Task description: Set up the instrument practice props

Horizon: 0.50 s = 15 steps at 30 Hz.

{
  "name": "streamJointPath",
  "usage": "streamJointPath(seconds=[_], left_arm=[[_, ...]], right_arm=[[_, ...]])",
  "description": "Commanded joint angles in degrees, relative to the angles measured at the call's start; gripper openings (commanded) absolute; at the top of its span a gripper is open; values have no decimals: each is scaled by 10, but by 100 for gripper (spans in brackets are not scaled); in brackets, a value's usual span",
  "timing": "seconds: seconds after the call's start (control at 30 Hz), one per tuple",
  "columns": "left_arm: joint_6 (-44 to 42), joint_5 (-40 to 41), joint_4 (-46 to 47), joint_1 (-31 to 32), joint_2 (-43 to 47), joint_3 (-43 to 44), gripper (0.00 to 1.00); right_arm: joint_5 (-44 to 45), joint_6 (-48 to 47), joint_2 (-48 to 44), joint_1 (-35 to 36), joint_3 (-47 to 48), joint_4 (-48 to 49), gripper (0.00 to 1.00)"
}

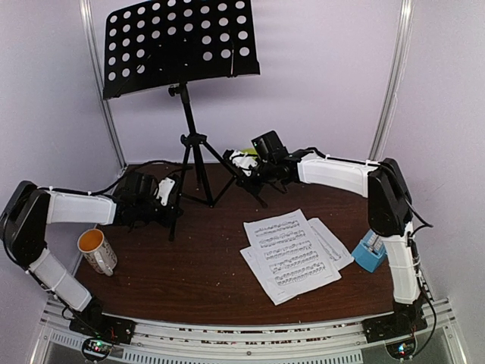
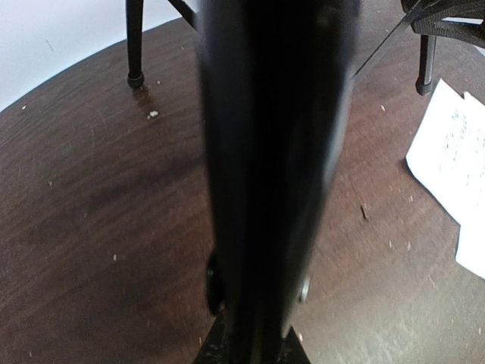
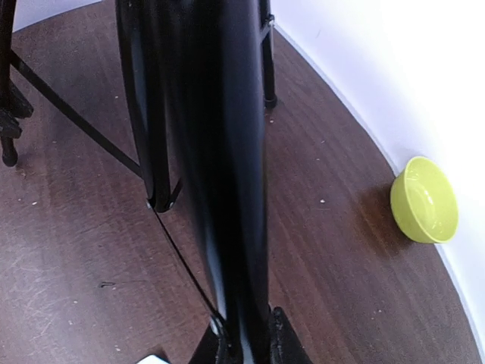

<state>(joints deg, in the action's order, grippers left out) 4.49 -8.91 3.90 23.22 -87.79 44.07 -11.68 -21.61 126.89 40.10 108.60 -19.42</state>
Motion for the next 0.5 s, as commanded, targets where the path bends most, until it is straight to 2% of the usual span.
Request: streamJointPath(seconds=[0.0,0.2,0.47], left_arm=[[67,41,-39,-24,-50,52,0],[60,29,-44,-12,-80,80,0],[80,35,-19,26,-47,1,0]], right_arm=[[148,52,31,-85,64,-10,0],[149,30,48,-104,66,0,0],[129,10,40,-107,34,18,0]])
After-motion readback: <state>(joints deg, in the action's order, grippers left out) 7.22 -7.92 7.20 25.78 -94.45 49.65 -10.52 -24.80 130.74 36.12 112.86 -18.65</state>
